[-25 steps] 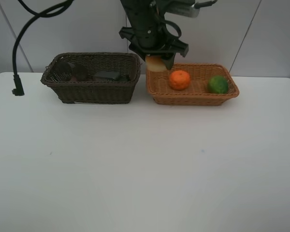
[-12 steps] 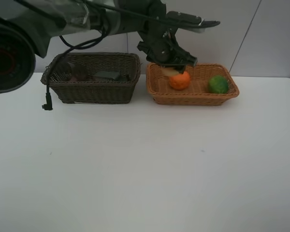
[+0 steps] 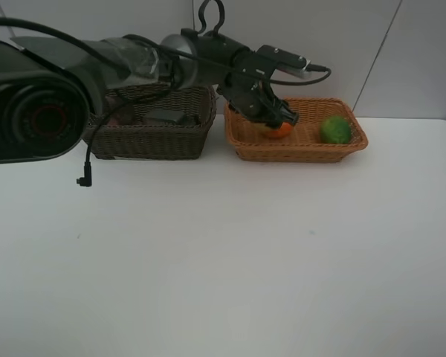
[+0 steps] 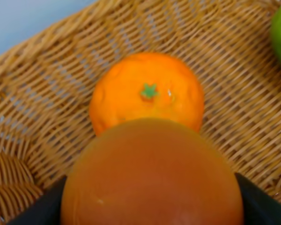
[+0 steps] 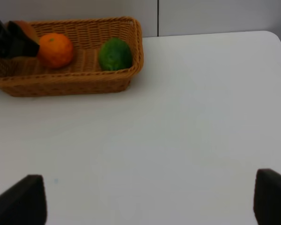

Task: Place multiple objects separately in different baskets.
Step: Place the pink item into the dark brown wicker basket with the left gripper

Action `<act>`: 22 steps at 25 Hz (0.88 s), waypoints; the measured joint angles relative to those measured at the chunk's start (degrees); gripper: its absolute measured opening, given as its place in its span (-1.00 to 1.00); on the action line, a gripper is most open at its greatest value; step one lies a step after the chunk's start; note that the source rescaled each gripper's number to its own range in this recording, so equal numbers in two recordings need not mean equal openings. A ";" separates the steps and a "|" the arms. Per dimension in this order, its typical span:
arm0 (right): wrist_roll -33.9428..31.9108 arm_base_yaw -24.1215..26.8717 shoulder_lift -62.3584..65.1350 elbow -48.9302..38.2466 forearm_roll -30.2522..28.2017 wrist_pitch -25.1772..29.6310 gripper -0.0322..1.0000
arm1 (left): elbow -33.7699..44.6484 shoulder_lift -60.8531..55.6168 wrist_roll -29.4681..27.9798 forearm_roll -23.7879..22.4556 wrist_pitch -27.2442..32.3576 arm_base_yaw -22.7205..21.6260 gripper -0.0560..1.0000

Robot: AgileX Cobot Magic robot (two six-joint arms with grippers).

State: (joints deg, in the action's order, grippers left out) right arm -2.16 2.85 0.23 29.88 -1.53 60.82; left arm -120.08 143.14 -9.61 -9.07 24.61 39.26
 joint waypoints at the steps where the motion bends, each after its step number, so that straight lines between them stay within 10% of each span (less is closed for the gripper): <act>1: 0.00 0.00 0.00 0.00 0.00 0.00 0.84 | 0.00 0.12 0.00 -0.01 0.00 0.00 0.57; 22: 0.00 0.00 0.00 0.00 0.00 0.00 0.84 | -0.58 -1.82 0.08 0.29 4.70 0.00 0.87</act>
State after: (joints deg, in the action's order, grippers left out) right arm -2.16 2.85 0.23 29.88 -1.53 60.82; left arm -120.66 141.32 -9.53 -8.78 29.31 39.26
